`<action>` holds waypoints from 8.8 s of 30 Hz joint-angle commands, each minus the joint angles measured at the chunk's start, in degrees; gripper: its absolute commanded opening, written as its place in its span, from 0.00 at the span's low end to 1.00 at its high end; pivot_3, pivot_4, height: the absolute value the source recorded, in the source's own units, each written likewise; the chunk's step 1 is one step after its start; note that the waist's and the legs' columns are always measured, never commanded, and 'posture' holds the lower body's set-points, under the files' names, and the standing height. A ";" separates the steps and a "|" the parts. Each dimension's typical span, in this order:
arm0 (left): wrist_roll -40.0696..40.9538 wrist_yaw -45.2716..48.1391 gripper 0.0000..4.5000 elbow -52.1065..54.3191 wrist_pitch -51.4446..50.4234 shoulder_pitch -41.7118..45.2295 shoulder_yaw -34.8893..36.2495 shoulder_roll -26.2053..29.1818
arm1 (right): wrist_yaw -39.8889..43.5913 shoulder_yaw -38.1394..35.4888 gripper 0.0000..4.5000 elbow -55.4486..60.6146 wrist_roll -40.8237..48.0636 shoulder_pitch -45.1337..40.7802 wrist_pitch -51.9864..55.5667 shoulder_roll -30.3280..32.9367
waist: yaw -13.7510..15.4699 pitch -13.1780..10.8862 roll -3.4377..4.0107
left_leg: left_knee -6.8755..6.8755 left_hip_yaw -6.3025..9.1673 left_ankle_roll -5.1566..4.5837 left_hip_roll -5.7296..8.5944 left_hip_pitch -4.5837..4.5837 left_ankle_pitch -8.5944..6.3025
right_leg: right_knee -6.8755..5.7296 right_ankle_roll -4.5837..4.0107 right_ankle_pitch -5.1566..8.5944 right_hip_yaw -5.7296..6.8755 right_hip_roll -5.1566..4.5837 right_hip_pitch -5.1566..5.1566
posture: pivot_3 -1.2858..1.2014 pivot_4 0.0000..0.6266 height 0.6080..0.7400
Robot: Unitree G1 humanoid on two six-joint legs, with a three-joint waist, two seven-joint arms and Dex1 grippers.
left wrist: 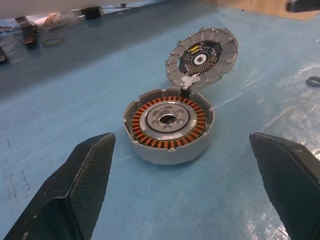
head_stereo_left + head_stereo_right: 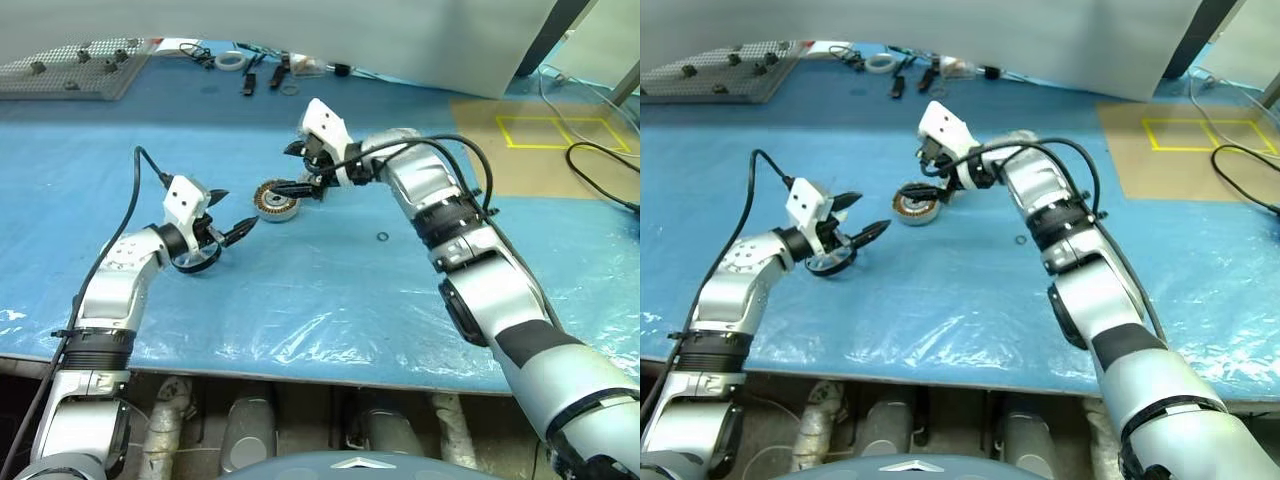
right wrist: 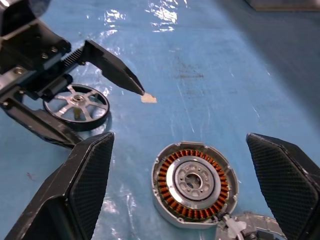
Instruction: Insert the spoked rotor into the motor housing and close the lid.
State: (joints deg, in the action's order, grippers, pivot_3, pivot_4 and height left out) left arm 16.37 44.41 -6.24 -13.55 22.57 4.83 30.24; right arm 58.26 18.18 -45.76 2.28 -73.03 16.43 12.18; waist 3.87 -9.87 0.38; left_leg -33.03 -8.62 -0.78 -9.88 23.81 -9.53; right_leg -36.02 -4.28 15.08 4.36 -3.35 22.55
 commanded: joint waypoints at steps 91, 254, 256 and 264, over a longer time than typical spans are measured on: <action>1.25 -14.22 1.00 22.27 -5.92 -16.13 2.54 -3.47 | 8.11 3.76 0.01 -32.08 -29.81 -8.79 -22.37 -16.24 | -1.47 -0.08 0.09 | -0.38 -0.06 -0.13 -0.25 0.12 -0.11 | -0.88 -0.47 0.28 0.00 0.08 0.45 | 0.52 0.24 1.00; 10.36 7.56 1.00 23.70 -6.74 -22.39 0.88 6.28 | 18.00 24.46 0.45 -17.76 -32.84 -0.14 -77.83 1.49 | -1.59 -0.16 0.20 | -1.11 -0.15 -0.12 -0.54 -0.01 -0.16 | -1.36 -0.59 0.36 -0.19 0.27 0.31 | 0.52 0.24 1.00; 10.22 7.53 1.00 23.62 -6.66 -22.39 0.70 6.17 | 15.75 24.43 0.45 -18.01 -33.76 -0.41 -77.62 1.42 | -1.64 -0.16 0.20 | -1.11 -0.15 -0.11 -0.54 -0.02 -0.16 | -1.37 -0.59 0.36 -0.19 0.27 0.31 | 0.52 0.24 1.00; 9.95 8.01 1.00 22.65 -6.50 -21.60 0.17 5.94 | 12.17 25.14 0.89 -16.01 -36.02 -2.87 -80.30 3.19 | -1.57 -0.16 0.21 | -1.11 -0.15 -0.06 -0.53 -0.04 -0.19 | -1.38 -0.59 0.36 -0.21 0.27 0.30 | 0.52 0.24 1.00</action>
State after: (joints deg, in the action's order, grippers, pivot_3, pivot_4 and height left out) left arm 26.32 52.20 16.09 -21.02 0.39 4.79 36.03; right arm 70.64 43.22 -63.69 -33.83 -73.97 -62.18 14.59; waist 2.30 -10.03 0.59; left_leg -34.14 -8.77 -0.85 -10.41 23.78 -9.72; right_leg -37.41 -4.87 15.43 4.15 -3.08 22.86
